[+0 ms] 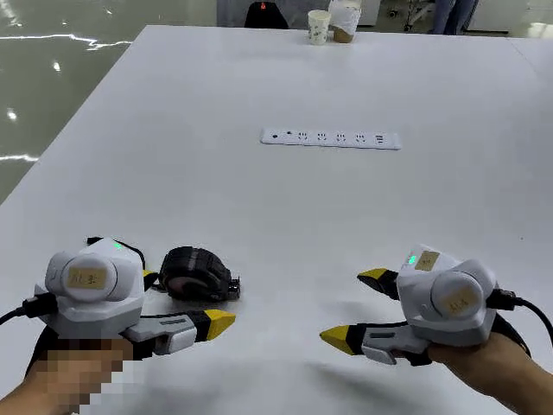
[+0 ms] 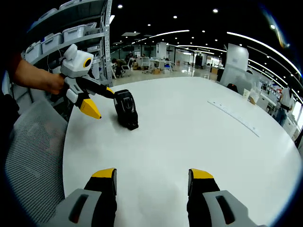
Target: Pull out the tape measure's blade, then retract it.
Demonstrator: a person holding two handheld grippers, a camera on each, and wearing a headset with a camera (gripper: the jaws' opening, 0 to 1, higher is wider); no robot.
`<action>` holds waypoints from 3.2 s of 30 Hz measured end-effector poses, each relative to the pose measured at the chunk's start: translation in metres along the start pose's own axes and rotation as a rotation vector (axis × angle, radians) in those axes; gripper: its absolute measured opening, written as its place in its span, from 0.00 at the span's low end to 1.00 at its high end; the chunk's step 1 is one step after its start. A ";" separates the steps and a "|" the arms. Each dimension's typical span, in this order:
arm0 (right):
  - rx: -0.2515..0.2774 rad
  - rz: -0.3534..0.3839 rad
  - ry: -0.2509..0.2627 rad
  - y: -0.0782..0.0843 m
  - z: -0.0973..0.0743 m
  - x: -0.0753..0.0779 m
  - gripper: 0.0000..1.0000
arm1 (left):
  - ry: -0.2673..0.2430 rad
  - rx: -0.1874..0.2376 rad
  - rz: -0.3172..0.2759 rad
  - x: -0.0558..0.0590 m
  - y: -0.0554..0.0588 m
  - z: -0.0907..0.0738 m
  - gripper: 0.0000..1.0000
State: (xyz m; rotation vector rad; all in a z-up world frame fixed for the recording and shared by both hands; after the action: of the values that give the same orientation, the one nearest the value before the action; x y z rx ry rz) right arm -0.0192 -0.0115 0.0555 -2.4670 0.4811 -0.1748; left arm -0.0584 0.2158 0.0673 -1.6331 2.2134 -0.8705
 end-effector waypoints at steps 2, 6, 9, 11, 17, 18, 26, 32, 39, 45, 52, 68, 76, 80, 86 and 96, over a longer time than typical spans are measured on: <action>0.002 0.006 0.010 0.003 -0.003 0.001 0.60 | 0.006 0.005 0.008 0.001 0.001 -0.002 0.79; 0.026 0.014 0.027 0.005 -0.010 0.002 0.62 | 0.007 0.011 0.020 0.002 0.003 -0.006 0.79; 0.027 0.018 0.034 0.008 -0.013 0.003 0.63 | 0.006 0.012 0.037 0.002 0.005 -0.008 0.79; 0.033 0.025 0.038 0.011 -0.015 0.003 0.64 | 0.010 0.020 0.051 0.002 0.007 -0.010 0.79; 0.047 0.052 0.043 0.018 -0.020 0.003 0.69 | 0.021 0.035 0.066 0.003 0.010 -0.014 0.80; 0.044 0.056 0.044 0.020 -0.020 0.003 0.69 | 0.030 0.045 0.064 0.004 0.010 -0.015 0.81; 0.096 0.100 0.053 0.026 -0.030 0.003 0.73 | 0.050 0.074 0.082 0.006 0.011 -0.022 0.85; 0.134 0.108 0.051 0.026 -0.035 0.000 0.77 | 0.064 0.090 0.103 0.009 0.012 -0.024 0.88; 0.159 0.111 0.050 0.028 -0.038 -0.005 0.83 | 0.061 0.092 0.139 0.009 0.016 -0.026 0.94; 0.161 0.097 0.041 0.033 -0.038 -0.009 0.87 | 0.066 0.108 0.156 0.010 0.019 -0.031 0.99; 0.181 0.098 0.034 0.035 -0.041 -0.013 0.91 | 0.084 0.118 0.192 0.016 0.022 -0.035 0.99; 0.230 0.131 0.039 0.036 -0.047 -0.016 0.99 | 0.112 0.156 0.202 0.021 0.017 -0.039 0.99; 0.241 0.140 0.033 0.037 -0.049 -0.018 0.99 | 0.121 0.156 0.197 0.021 0.019 -0.040 0.99; 0.238 0.141 0.032 0.037 -0.048 -0.018 0.99 | 0.119 0.156 0.193 0.019 0.019 -0.040 0.99; 0.241 0.145 0.034 0.036 -0.049 -0.018 0.99 | 0.117 0.158 0.189 0.015 0.020 -0.042 0.98; 0.239 0.149 0.038 0.037 -0.049 -0.016 0.99 | 0.127 0.156 0.196 0.016 0.020 -0.043 0.99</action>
State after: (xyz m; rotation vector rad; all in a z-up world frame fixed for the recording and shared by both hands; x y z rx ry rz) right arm -0.0571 -0.0602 0.0726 -2.1889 0.6201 -0.2064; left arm -0.1020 0.2180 0.0914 -1.3001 2.2759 -1.0867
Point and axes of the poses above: the centre of the closed fingertips' face, and the gripper's own axes: z roughly forward along the fingers, x roughly to its right, y roughly out of its underside, the point moved 4 cm from there along -z, roughly backward along the fingers, and after that the axes turned 15 degrees about -x, right-handed, at the moved point
